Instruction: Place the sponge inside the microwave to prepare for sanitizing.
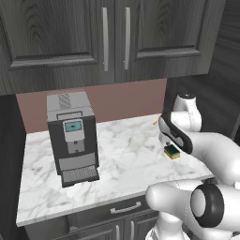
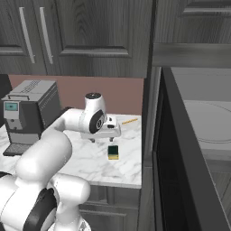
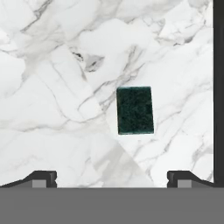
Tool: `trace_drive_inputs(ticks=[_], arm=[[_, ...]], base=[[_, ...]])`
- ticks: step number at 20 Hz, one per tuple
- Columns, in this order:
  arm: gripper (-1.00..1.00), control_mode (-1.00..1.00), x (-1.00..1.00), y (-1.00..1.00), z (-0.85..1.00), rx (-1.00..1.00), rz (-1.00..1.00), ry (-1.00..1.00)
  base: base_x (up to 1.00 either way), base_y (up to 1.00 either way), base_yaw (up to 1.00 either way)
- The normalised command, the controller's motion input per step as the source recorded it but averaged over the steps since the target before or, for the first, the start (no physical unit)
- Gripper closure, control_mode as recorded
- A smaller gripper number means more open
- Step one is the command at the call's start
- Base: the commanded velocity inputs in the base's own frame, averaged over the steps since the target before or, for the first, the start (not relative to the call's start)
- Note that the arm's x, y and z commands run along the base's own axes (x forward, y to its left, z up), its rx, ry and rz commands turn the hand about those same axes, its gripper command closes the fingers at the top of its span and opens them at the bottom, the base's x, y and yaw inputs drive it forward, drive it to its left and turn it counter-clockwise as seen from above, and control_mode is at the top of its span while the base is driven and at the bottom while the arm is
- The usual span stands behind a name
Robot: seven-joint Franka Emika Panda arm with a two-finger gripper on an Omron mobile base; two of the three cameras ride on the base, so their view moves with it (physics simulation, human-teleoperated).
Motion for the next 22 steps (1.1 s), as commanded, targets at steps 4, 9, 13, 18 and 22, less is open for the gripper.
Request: trace_drive_inputs(ticks=[4,9,13,18,22], arm=[[-1.0,-1.0,0.54,-0.21,-0.23,0.0,0.0,0.11],[-1.0,-1.0,0.3,-0.25,-0.34,0.0,0.0,0.09],[-1.0,-1.0,0.14,-0.01,-0.25,0.0,0.0,0.0],[-1.0,-1.0,0.02,0.0,-0.34,0.01,0.0,0.0],[-1.0,-1.0,0.0,0.0,-0.41,0.0,0.01,0.02]], base=[[0.0,0.0,0.0],[0.0,0.0,0.0],[0.0,0.0,0.0],[0.0,0.0,0.0],[0.0,0.0,0.0]])
